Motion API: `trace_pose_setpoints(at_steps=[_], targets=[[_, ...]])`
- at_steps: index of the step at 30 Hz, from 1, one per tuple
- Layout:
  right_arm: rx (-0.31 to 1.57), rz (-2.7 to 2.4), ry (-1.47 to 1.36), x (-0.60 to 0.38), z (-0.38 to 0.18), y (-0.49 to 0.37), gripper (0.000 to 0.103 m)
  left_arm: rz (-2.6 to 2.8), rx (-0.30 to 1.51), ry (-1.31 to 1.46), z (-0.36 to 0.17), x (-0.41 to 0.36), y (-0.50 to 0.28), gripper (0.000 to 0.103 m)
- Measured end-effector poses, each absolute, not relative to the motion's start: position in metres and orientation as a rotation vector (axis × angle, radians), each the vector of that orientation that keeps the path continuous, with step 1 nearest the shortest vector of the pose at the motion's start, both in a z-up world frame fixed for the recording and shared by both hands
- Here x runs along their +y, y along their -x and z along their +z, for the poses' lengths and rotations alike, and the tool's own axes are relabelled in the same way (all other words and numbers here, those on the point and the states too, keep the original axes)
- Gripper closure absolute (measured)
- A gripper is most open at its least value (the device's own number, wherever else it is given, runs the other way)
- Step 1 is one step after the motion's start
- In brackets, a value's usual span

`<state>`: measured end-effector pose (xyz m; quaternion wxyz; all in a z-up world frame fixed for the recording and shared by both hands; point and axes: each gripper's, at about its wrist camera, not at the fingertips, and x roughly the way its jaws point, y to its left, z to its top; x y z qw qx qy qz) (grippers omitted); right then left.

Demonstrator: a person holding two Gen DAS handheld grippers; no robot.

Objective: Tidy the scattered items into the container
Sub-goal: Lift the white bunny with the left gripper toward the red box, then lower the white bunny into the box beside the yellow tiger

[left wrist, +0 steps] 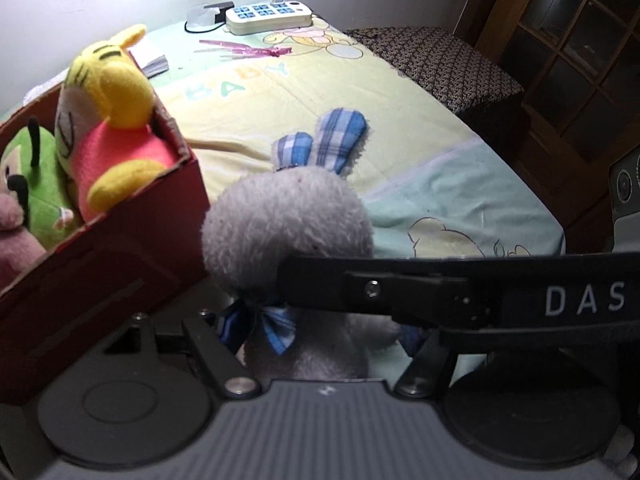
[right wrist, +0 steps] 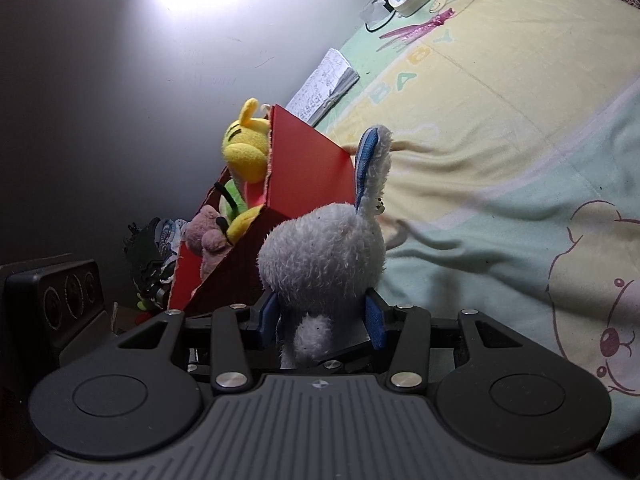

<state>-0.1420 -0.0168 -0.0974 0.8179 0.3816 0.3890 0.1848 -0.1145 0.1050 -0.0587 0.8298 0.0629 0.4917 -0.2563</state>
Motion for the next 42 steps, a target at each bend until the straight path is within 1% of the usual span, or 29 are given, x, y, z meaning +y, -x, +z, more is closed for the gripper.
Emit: trace_pose_setpoints(at_steps=[7, 14, 21, 30, 42], targets=[[0.778, 0.458, -0.744, 0.013, -0.071, 0.144, 0.055, -0.524, 0.987, -0.096, -0.035, 0.139, 0.125, 0.034], [0.771, 0.536, -0.674, 0.042, -0.054, 0.143, 0.055, -0.49, 0.955, -0.054, -0.019, 0.172, 0.134, 0.034], [0.732, 0.617, -0.633, 0.064, -0.033, 0.138, 0.061, -0.468, 0.936, 0.042, -0.006, 0.203, 0.135, 0.034], [0.679, 0.662, -0.595, 0.09, -0.024, 0.128, 0.063, -0.417, 0.875, 0.092, 0.009, 0.236, 0.132, 0.034], [0.646, 0.685, -0.593, 0.105, -0.027, 0.083, 0.062, -0.34, 0.86, 0.106, 0.008, 0.243, 0.099, 0.034]])
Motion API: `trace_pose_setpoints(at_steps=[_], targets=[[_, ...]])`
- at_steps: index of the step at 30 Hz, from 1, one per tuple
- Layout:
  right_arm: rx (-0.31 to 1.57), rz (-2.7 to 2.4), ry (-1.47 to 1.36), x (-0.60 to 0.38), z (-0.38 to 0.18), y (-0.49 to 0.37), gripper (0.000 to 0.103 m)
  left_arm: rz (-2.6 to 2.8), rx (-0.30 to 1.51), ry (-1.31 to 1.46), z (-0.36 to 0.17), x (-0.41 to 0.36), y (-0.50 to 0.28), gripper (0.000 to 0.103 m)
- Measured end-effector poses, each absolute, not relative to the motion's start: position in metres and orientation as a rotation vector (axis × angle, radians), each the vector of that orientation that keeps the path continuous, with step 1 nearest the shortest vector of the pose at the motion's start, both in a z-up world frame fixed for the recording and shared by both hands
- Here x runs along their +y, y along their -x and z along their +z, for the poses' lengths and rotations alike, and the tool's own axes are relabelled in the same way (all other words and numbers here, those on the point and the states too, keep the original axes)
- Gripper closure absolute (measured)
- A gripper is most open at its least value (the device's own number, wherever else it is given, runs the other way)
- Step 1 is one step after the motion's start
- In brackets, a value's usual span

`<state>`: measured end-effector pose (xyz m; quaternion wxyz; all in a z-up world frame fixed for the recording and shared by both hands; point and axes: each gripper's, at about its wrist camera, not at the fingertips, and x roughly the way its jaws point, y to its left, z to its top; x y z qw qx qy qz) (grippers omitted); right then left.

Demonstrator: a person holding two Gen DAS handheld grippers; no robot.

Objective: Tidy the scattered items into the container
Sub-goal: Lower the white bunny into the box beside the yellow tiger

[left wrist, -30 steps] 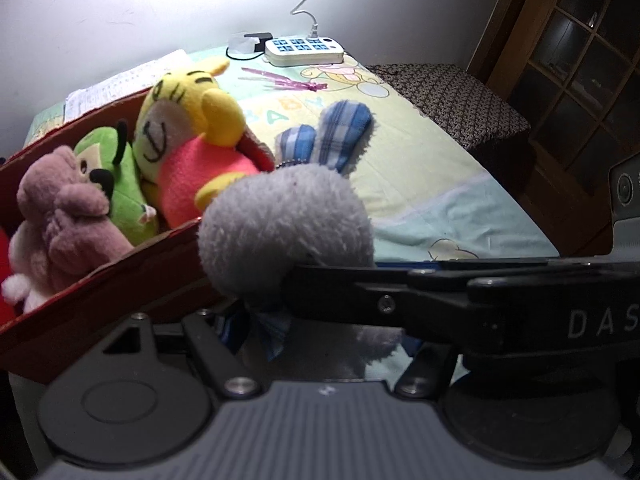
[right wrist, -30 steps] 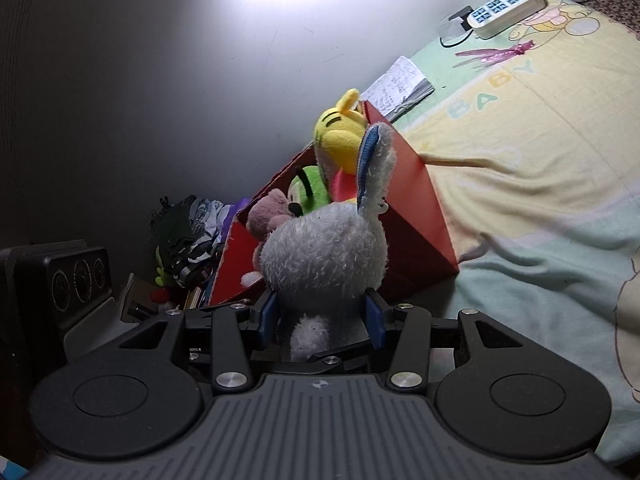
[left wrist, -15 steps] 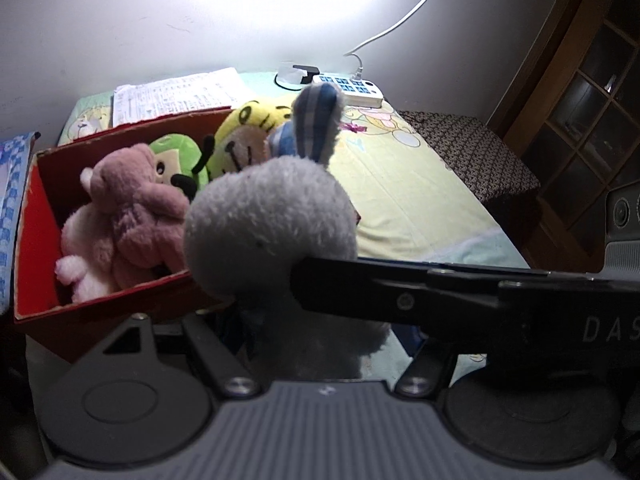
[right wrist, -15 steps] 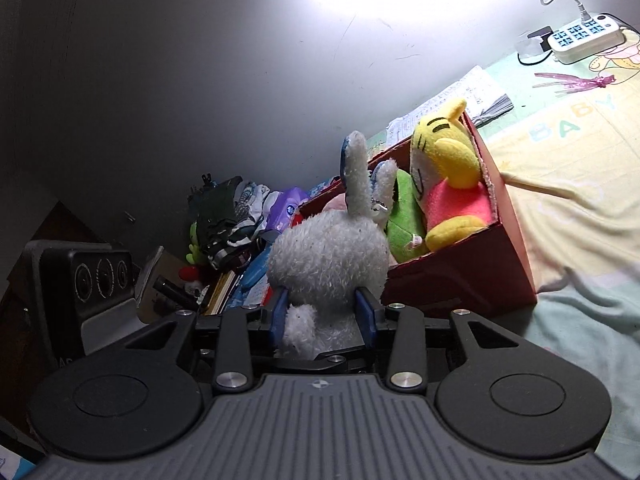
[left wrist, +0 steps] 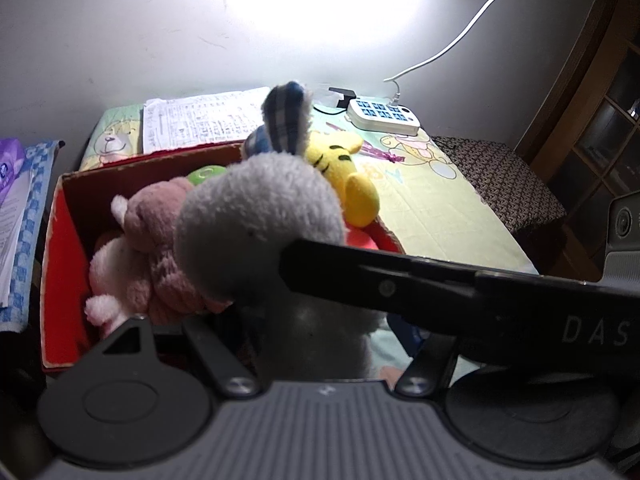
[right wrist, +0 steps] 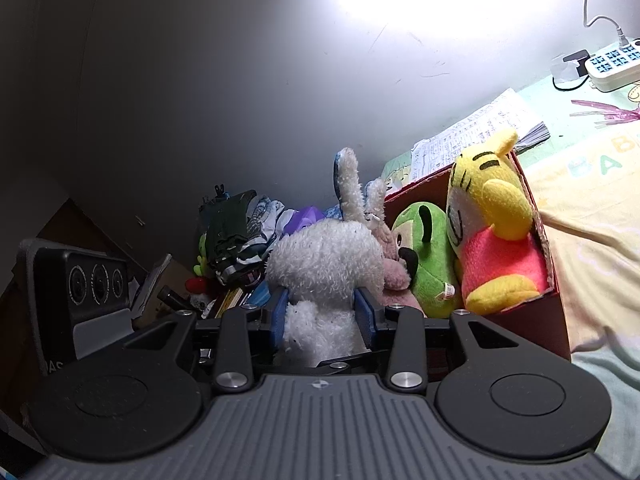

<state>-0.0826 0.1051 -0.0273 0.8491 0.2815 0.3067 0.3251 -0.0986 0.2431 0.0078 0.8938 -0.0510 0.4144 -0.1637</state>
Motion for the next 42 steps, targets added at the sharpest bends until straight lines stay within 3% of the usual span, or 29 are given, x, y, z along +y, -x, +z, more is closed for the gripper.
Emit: trace_pose_setpoints(at_steps=[16, 22, 30, 42], targets=[[0.661, 0.71, -0.625, 0.1, -0.061, 0.015, 0.063, -0.22, 0.88, 0.13, -0.027, 0.243, 0.032, 0.034], [0.665, 0.661, -0.658, 0.095, -0.08, 0.017, 0.069, -0.262, 0.872, 0.103, -0.035, 0.236, 0.033, 0.02], [0.619, 0.585, -0.499, 0.108, -0.073, 0.036, 0.076, -0.344, 0.868, 0.067, -0.045, 0.244, 0.031, 0.019], [0.613, 0.516, -0.483, 0.106, -0.074, 0.036, 0.075, -0.387, 0.898, 0.051, -0.05, 0.242, 0.025, 0.009]])
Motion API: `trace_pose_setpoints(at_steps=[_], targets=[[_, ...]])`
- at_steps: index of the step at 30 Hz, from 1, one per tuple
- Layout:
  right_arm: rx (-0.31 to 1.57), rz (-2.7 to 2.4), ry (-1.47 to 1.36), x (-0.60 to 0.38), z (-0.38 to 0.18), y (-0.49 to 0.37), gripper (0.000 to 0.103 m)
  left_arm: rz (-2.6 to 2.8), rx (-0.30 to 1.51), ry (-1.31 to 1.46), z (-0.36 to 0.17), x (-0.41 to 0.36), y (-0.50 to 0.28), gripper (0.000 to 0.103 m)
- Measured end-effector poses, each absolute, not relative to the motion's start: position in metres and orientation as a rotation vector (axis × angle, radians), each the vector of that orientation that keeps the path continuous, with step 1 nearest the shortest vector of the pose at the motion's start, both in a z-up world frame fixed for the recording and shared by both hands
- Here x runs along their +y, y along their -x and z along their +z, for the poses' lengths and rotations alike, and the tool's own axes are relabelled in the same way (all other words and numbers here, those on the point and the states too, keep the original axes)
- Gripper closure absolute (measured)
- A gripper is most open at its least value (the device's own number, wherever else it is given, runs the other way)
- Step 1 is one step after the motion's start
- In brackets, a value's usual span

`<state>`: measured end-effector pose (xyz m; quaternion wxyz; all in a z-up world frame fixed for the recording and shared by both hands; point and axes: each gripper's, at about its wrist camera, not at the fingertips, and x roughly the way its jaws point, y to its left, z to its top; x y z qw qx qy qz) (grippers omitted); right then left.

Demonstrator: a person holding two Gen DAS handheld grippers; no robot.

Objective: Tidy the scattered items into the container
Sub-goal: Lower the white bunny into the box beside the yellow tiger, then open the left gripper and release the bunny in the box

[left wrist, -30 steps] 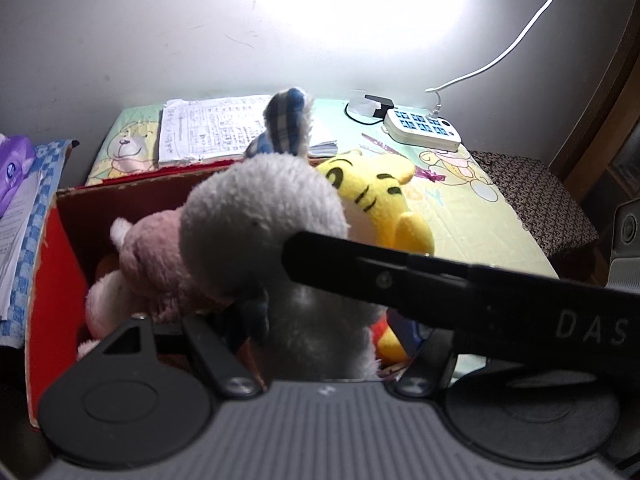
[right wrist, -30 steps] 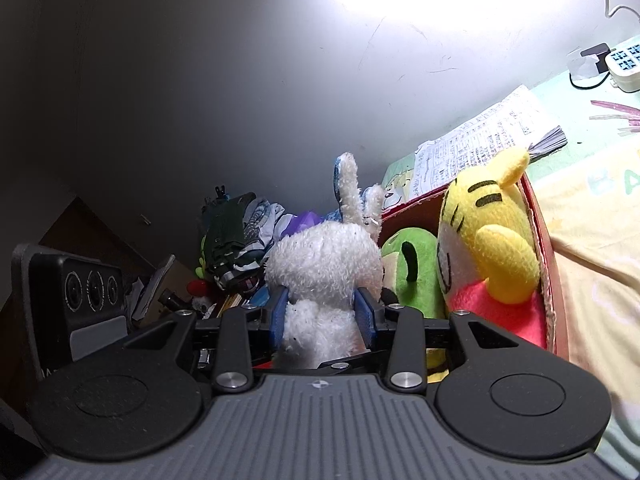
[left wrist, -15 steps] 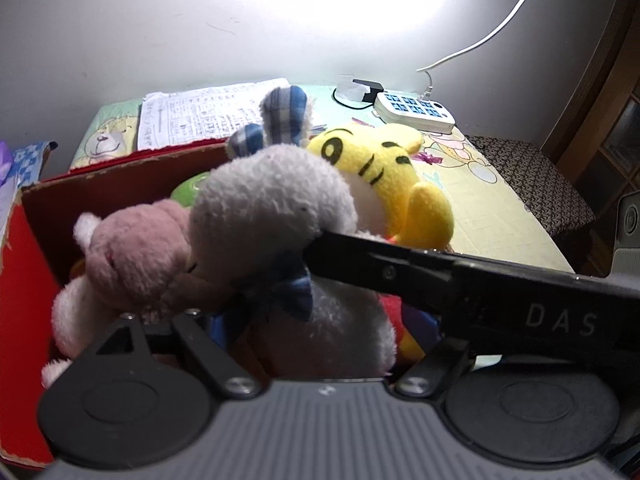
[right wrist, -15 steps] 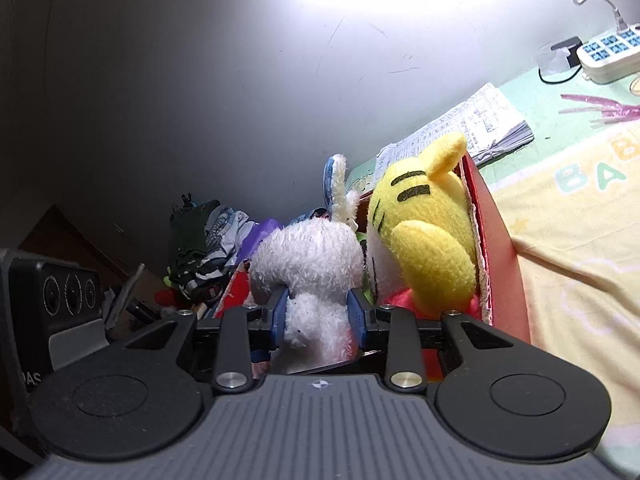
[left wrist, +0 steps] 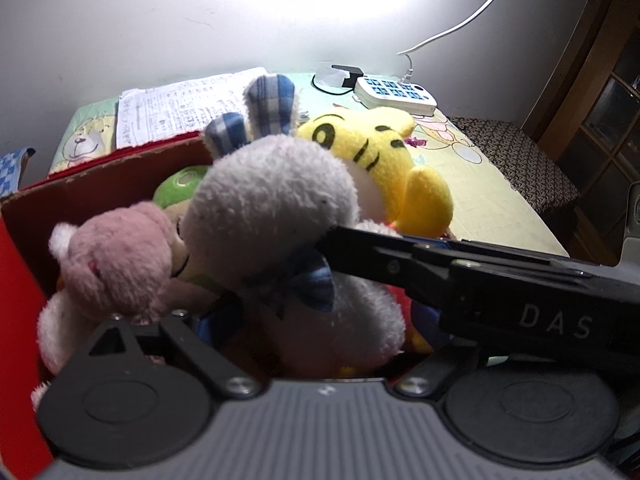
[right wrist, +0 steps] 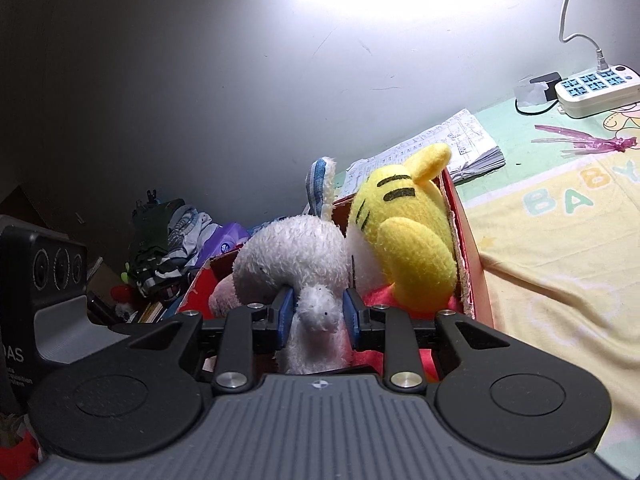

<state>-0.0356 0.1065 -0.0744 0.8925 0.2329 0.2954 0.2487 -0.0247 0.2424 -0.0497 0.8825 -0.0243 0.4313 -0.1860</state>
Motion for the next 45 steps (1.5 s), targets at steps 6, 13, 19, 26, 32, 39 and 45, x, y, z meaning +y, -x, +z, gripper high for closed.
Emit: trace_pose_setpoints(at_steps=[6, 13, 19, 26, 32, 39, 45], targets=[[0.643, 0.504, -0.495, 0.107, -0.074, 0.029, 0.074, -0.352, 0.95, 0.069, -0.056, 0.242, 0.013, 0.001], [0.687, 0.461, -0.483, 0.109, -0.066, 0.036, 0.065, -0.336, 0.955, 0.081, -0.056, 0.24, 0.016, 0.001], [0.65, 0.389, -0.419, 0.105, -0.056, 0.05, 0.058, -0.309, 0.959, 0.081, -0.054, 0.241, 0.022, 0.001], [0.657, 0.362, -0.444, 0.103, -0.061, 0.048, 0.056, -0.292, 0.945, 0.083, -0.055, 0.242, 0.024, 0.001], [0.674, 0.341, -0.48, 0.102, -0.066, 0.047, 0.058, -0.269, 0.93, 0.039, -0.053, 0.235, 0.029, 0.002], [0.693, 0.335, -0.496, 0.103, -0.068, 0.049, 0.058, -0.237, 0.929, 0.009, -0.05, 0.232, 0.033, 0.001], [0.701, 0.34, -0.503, 0.103, -0.067, 0.051, 0.058, -0.202, 0.956, 0.023, -0.05, 0.233, 0.035, 0.001]])
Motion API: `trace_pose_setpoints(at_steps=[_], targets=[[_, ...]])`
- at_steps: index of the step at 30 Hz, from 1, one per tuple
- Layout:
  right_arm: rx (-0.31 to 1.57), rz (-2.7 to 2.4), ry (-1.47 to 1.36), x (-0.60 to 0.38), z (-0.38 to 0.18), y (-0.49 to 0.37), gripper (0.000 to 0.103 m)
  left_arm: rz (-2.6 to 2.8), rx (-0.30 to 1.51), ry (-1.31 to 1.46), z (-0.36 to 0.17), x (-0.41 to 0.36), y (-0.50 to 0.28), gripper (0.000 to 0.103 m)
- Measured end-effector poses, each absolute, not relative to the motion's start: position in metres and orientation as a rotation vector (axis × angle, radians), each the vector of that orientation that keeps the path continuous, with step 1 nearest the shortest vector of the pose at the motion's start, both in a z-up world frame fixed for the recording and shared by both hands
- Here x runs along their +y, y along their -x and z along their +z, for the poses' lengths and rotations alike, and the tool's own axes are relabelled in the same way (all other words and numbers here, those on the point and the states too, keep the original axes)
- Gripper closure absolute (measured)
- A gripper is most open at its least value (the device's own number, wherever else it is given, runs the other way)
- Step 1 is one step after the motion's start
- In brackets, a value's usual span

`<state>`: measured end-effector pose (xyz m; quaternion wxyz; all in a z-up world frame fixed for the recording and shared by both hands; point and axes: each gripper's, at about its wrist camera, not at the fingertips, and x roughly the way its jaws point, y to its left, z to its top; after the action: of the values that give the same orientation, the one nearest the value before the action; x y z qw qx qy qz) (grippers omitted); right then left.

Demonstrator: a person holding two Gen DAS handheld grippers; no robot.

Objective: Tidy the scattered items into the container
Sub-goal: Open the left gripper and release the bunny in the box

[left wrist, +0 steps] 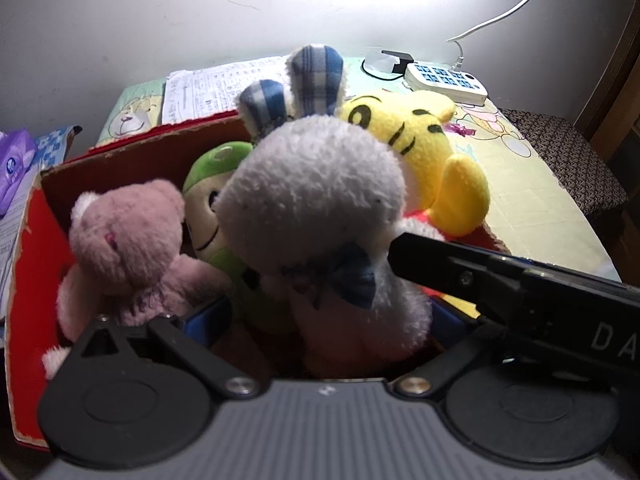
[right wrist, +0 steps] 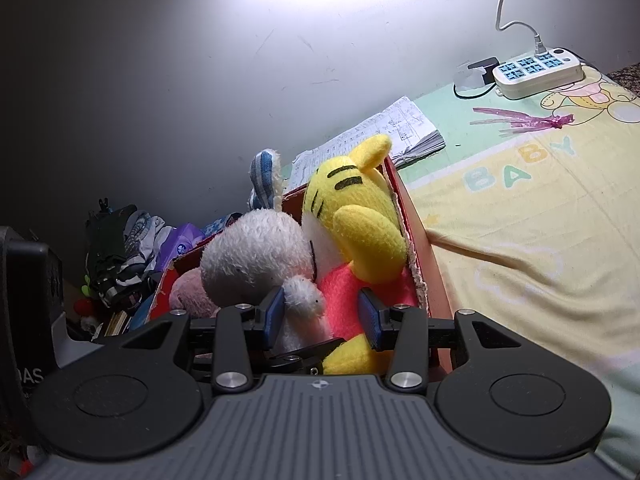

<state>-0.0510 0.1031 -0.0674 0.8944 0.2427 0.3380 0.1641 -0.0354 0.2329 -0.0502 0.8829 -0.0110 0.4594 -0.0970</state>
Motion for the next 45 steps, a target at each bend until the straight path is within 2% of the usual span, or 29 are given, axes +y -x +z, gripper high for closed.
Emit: trace_pose_setpoints(at_steps=[7, 10, 34, 45], targets=[[0.665, 0.33, -0.469, 0.104, -0.056, 0.062, 0.055, -0.162, 0.95, 0.014, -0.041, 0.236, 0.044, 0.001], [0.625, 0.3, -0.441, 0.103, -0.047, 0.069, 0.05, -0.14, 0.957, 0.003, -0.038, 0.236, 0.046, 0.001], [0.64, 0.141, -0.297, 0.108, -0.031, 0.087, 0.05, 0.021, 0.891, -0.059, -0.013, 0.24, 0.084, 0.001], [0.639, 0.115, -0.324, 0.11, -0.024, 0.091, 0.05, 0.054, 0.867, -0.045, 0.008, 0.26, 0.089, 0.001]])
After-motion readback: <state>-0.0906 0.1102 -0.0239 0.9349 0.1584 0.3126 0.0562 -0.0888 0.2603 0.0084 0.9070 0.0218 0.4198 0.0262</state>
